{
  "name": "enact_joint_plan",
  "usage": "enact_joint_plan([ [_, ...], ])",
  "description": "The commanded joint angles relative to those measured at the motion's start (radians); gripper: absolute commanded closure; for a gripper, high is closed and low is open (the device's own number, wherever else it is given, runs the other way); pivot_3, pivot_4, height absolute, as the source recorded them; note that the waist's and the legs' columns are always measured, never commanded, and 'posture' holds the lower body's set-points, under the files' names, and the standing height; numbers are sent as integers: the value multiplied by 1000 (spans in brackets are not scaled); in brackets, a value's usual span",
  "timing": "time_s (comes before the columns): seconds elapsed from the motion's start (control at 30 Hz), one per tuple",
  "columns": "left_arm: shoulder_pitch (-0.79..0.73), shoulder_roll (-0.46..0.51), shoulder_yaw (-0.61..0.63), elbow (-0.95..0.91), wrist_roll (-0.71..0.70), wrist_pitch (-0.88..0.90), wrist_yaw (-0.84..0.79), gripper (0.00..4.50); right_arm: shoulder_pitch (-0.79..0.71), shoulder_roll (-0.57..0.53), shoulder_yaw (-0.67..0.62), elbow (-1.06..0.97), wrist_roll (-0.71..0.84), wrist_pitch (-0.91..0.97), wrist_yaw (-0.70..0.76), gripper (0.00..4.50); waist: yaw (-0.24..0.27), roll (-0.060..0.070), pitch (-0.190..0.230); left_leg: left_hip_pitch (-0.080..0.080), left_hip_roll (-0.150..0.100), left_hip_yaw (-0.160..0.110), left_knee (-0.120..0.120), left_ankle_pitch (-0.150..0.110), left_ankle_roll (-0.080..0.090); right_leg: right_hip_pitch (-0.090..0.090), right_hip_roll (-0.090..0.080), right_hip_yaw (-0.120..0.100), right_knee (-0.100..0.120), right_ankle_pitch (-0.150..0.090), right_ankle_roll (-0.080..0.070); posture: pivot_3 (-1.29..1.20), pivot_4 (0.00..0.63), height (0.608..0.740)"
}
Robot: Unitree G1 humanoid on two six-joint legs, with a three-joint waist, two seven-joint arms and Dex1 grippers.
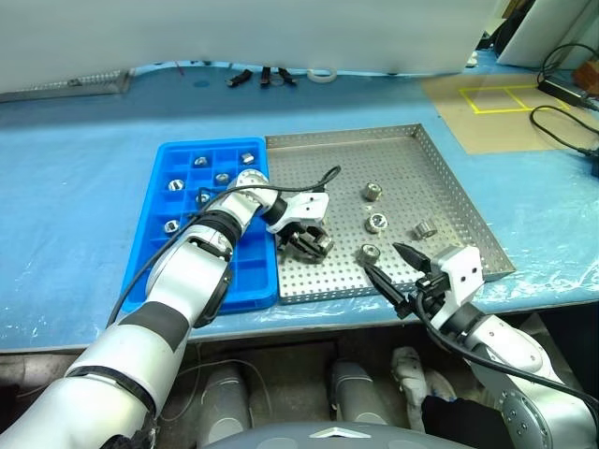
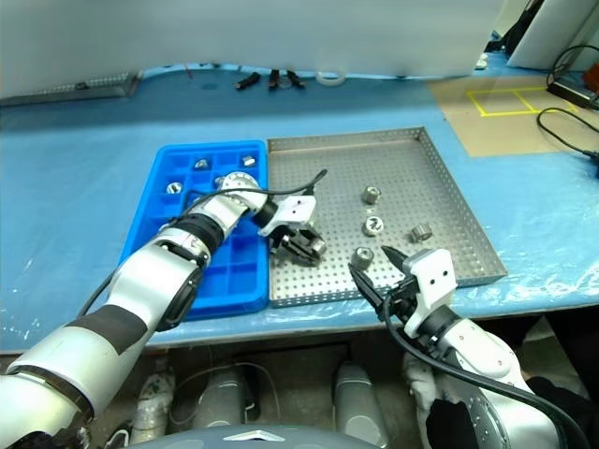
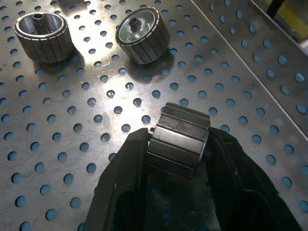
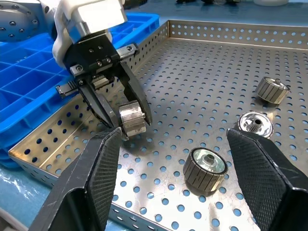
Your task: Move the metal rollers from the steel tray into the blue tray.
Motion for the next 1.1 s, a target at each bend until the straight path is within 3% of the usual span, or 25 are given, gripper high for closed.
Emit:
enact_joint_plan([
  [0.03, -46, 20, 60, -42, -62, 9, -2, 3141, -32, -10, 15, -7, 7, -1, 10, 811, 1, 0, 0, 0, 0, 0, 0, 0, 0, 0, 0, 0, 0, 0, 0, -493, 150, 740],
  [0.17, -90, 54, 139, -68, -140, 56, -28, 3141, -94, -15, 31, 17, 17, 7, 27, 811, 5, 0, 0, 0, 0, 0, 0, 0, 0, 0, -1, 0, 0, 0, 0, -440, 150, 740],
  [0.3, -95, 165, 210, -123, -209, 115, -53, 3141, -297, -39, 77, 108, 30, 36, 87, 811, 1, 0, 1, 1, 0, 0, 0, 0, -1, -2, -1, 1, 2, 0, 0, -328, 150, 740],
  [0.5, 10, 307, 252, -272, -262, 204, -18, 3141, -532, -88, 77, 274, 78, 22, 238, 811, 53, 1, 1, 0, 1, 0, -6, 2, -3, -5, 1, 0, 3, -1, -2, -135, 150, 740],
  [0.67, 206, 421, 315, -573, -359, 372, 18, 3141, -690, -57, 132, 394, 76, 7, 322, 811, 103, 1, 1, -4, 3, 0, -9, 2, -3, -8, 1, -3, 6, -2, -5, 15, 150, 740],
  [0.9, 640, 568, 419, -1115, -484, 645, 146, 3141, -860, 26, 237, 564, 45, -63, 451, 811, 159, 1, 1, -9, 5, -6, -11, 5, -11, -10, 1, -16, 8, -5, -10, 187, 150, 740],
  [1.1, 937, 621, 458, -1373, -545, 739, 218, 3141, -916, 46, 265, 624, 42, -87, 527, 811, 198, 1, 1, -12, 7, -10, -11, 7, -15, -10, 0, -24, 12, -6, -11, 253, 150, 740],
])
